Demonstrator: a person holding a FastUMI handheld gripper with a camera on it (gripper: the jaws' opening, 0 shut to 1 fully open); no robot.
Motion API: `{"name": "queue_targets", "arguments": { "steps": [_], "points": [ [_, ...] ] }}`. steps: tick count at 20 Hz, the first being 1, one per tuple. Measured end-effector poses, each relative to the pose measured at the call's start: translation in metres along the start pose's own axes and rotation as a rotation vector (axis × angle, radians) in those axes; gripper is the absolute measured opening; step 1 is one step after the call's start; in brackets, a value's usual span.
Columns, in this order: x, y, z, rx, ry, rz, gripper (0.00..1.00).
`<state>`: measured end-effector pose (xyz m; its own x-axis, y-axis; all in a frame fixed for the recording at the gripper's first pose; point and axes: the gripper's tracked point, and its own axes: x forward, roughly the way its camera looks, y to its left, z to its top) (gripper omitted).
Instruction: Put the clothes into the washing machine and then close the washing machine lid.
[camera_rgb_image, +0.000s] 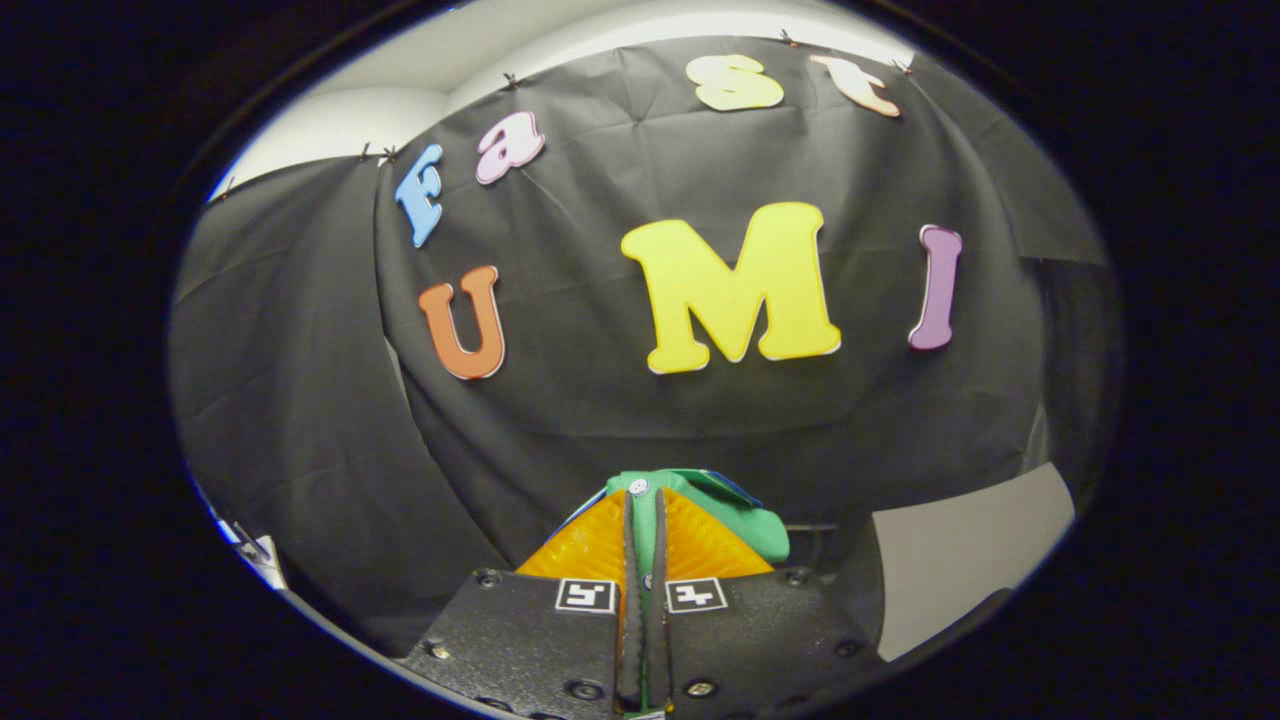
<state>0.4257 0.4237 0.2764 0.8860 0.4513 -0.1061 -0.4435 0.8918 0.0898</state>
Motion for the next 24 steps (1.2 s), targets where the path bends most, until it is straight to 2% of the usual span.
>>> {"name": "queue_targets", "arguments": {
  "steps": [11, 18, 24],
  "points": [
    [0.069, -0.02, -0.109, 0.036, 0.233, -0.023, 0.05],
    [0.105, -0.051, -0.195, 0.125, 0.425, -0.081, 0.06],
    [0.117, -0.07, -0.266, 0.182, 0.592, -0.147, 0.05]
  ]
}}
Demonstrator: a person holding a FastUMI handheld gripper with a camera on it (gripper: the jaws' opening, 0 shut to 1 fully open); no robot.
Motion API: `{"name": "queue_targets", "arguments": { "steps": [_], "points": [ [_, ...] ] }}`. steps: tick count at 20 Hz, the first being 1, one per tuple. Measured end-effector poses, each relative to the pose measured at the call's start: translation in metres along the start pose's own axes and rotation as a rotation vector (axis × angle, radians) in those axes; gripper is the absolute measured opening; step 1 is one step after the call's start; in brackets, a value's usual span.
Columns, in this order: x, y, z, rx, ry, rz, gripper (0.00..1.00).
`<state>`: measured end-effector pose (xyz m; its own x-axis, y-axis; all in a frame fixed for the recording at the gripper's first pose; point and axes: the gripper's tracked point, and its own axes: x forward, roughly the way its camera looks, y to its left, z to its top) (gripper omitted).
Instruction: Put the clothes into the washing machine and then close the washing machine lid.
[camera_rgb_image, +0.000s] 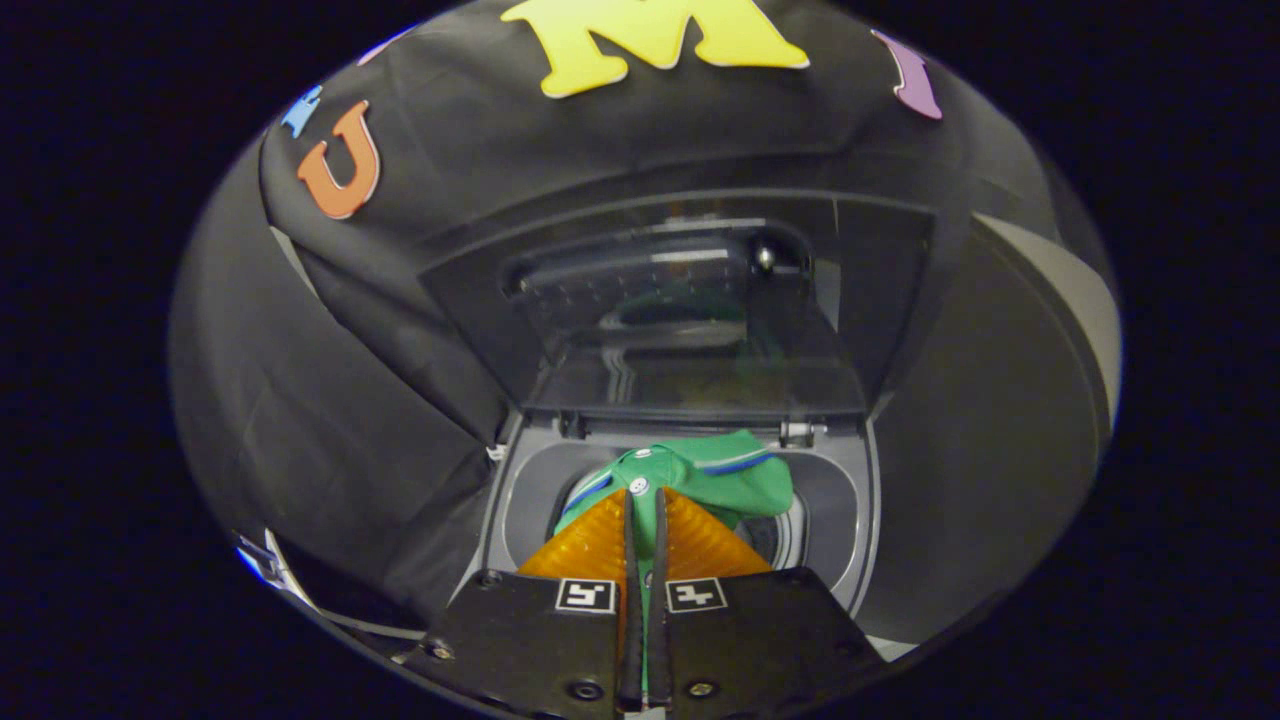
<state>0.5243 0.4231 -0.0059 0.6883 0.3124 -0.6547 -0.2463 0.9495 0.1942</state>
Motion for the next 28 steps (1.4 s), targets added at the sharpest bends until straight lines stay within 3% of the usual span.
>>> {"name": "queue_targets", "arguments": {
  "steps": [4, 14, 16, 20, 28],
  "points": [
    [0.018, -0.005, -0.018, 0.038, 0.077, -0.029, 0.06],
    [0.015, -0.008, -0.017, 0.035, 0.088, -0.059, 0.07],
    [0.016, -0.011, -0.019, 0.046, 0.084, -0.052, 0.14],
    [0.013, -0.032, -0.017, 0.015, 0.038, -0.119, 0.91],
    [0.0, -0.038, -0.019, 0.0, 0.016, -0.119, 0.9]
  ]
}}
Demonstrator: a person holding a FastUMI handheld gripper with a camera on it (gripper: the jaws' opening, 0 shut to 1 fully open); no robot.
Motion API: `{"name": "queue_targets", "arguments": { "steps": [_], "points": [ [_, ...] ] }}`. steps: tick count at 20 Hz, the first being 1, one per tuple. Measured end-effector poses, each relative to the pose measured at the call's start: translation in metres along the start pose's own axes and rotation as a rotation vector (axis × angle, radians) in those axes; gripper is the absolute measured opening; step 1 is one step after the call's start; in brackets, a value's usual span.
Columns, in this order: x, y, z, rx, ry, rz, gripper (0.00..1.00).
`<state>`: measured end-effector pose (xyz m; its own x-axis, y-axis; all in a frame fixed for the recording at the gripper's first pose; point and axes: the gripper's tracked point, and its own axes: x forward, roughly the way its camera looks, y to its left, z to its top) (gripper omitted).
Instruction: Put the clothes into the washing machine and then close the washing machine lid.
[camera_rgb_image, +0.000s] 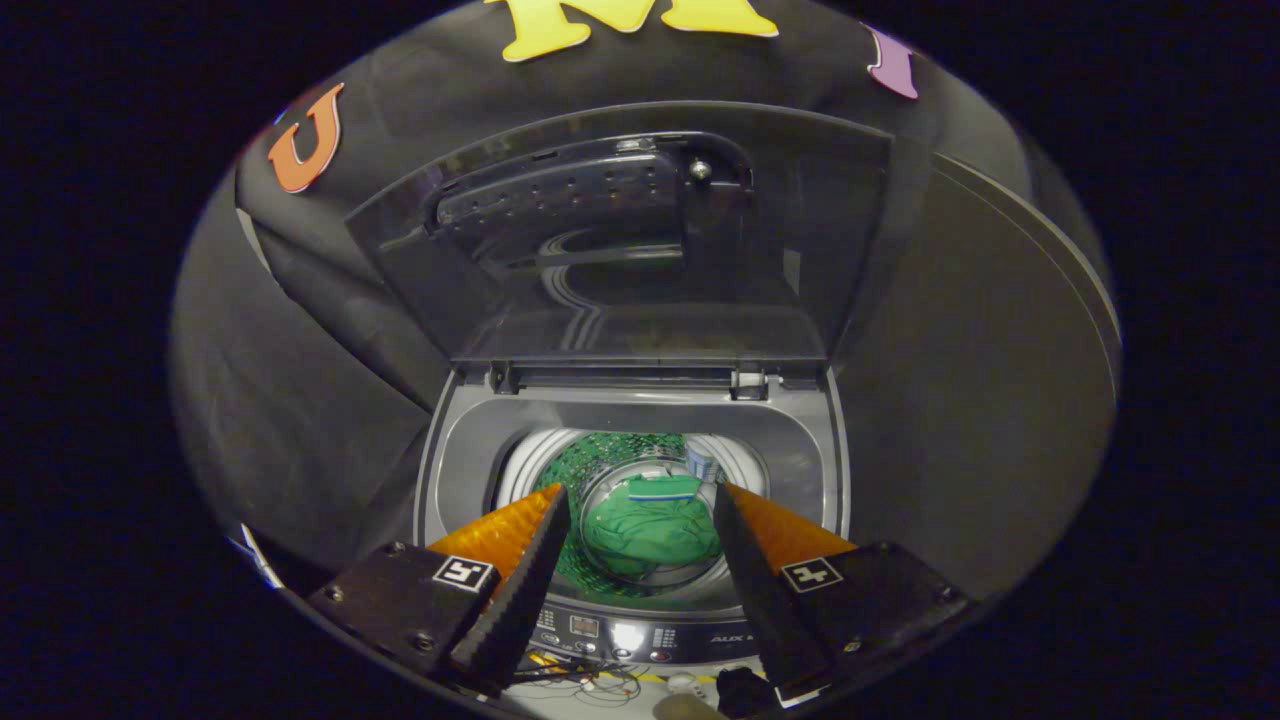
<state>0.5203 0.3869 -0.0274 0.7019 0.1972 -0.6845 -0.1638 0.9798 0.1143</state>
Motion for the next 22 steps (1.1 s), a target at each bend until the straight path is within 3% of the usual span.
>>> {"name": "queue_targets", "arguments": {
  "steps": [11, 22],
  "points": [
    [-0.05, 0.001, 0.059, -0.087, -0.195, -0.032, 0.9],
    [-0.085, 0.022, 0.136, -0.08, -0.382, -0.026, 0.9]
  ]
}}
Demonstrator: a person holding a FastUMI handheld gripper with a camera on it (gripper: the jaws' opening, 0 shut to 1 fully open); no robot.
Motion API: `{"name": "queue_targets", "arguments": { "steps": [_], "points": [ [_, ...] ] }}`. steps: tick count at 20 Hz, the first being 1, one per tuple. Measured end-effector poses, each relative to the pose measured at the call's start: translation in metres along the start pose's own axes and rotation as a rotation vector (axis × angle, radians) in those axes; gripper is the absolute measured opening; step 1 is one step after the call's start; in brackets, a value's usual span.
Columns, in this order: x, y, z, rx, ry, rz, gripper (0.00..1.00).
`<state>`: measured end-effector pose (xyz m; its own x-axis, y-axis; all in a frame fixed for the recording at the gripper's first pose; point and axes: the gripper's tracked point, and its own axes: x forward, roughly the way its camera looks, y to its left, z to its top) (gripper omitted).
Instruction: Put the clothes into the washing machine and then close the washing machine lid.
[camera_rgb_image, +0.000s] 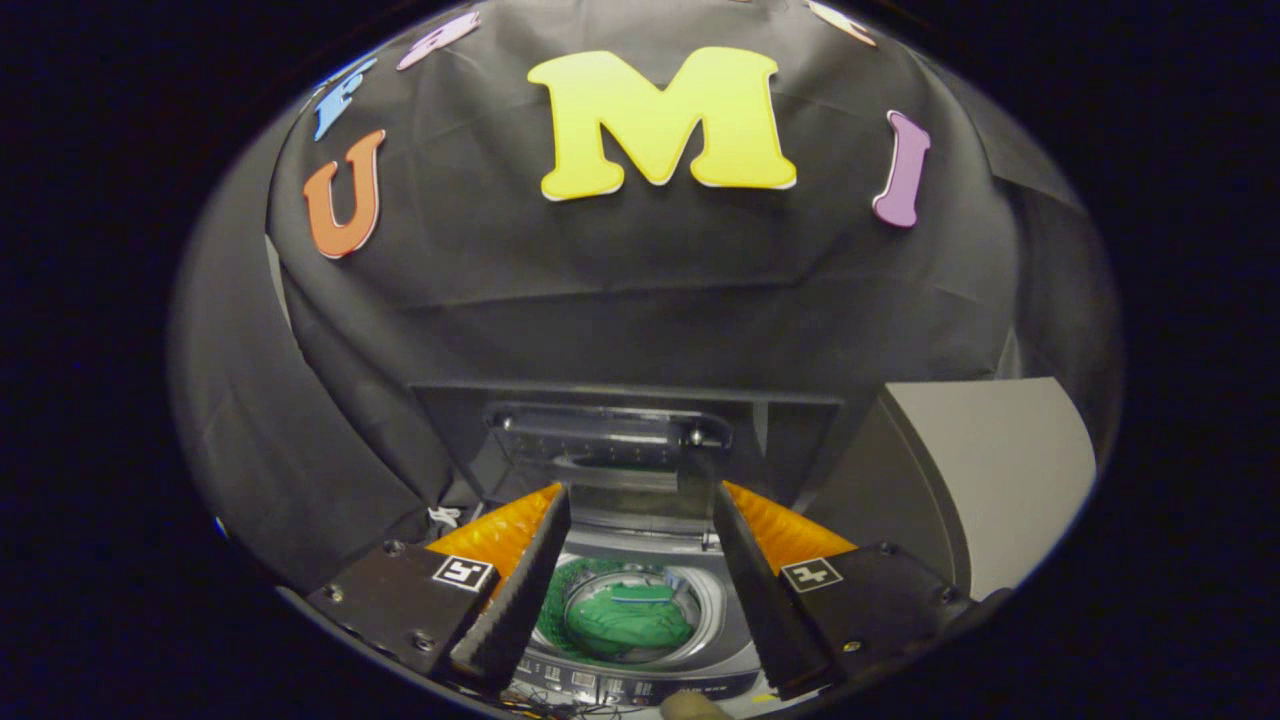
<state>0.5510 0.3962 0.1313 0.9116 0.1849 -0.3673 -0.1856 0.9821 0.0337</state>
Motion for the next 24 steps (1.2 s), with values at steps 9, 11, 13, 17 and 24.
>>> {"name": "queue_targets", "arguments": {
  "steps": [9, 11, 13, 17, 24],
  "points": [
    [0.015, 0.018, 0.053, 0.028, -0.036, -0.013, 0.9],
    [0.023, 0.022, 0.06, 0.029, -0.031, -0.019, 0.9],
    [0.033, 0.027, 0.068, 0.021, -0.028, -0.024, 0.9],
    [0.057, 0.032, 0.074, 0.024, 0.012, -0.046, 0.9],
    [0.098, 0.036, 0.067, 0.009, 0.094, -0.083, 0.9]
  ]
}}
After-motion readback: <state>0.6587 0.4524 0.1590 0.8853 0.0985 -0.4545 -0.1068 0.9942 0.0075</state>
